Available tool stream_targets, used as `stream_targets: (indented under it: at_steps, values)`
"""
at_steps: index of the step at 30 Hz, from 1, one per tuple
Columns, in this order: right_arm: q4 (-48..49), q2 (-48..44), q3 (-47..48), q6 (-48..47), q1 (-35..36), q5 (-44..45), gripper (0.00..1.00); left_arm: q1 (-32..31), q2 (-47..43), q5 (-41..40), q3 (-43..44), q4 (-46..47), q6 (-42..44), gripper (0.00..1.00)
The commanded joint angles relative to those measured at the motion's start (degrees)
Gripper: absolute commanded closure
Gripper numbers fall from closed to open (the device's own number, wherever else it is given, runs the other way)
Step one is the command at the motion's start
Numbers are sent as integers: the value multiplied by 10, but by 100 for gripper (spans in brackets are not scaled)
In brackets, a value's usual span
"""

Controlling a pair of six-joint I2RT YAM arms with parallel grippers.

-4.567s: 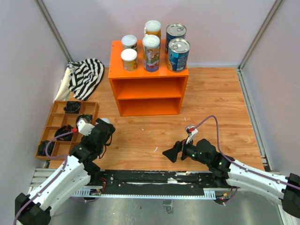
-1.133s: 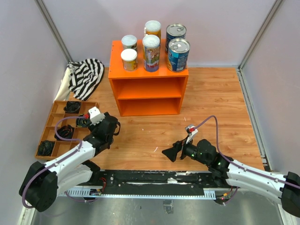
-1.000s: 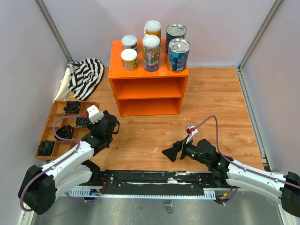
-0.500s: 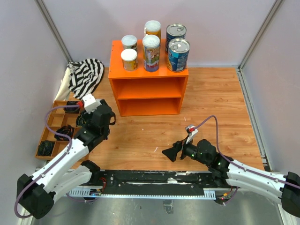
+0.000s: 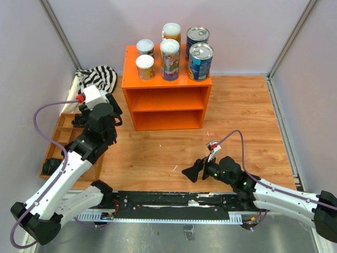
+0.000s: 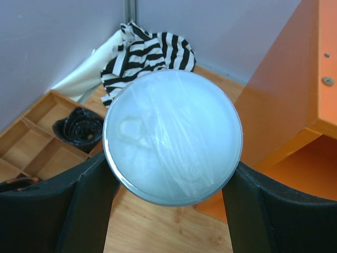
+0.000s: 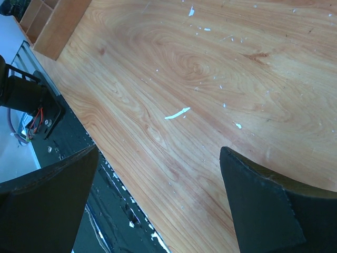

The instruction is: Place and organize the canned foods onto the counter

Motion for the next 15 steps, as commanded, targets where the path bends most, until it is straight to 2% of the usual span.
stream_targets:
  at_steps: [1, 15]
  values:
    - [10, 12, 14, -2, -5, -8, 1, 3, 10, -28, 55, 50, 60, 100]
    - [19, 28, 10, -2, -5, -5, 1, 4, 76, -27, 166, 85, 120, 100]
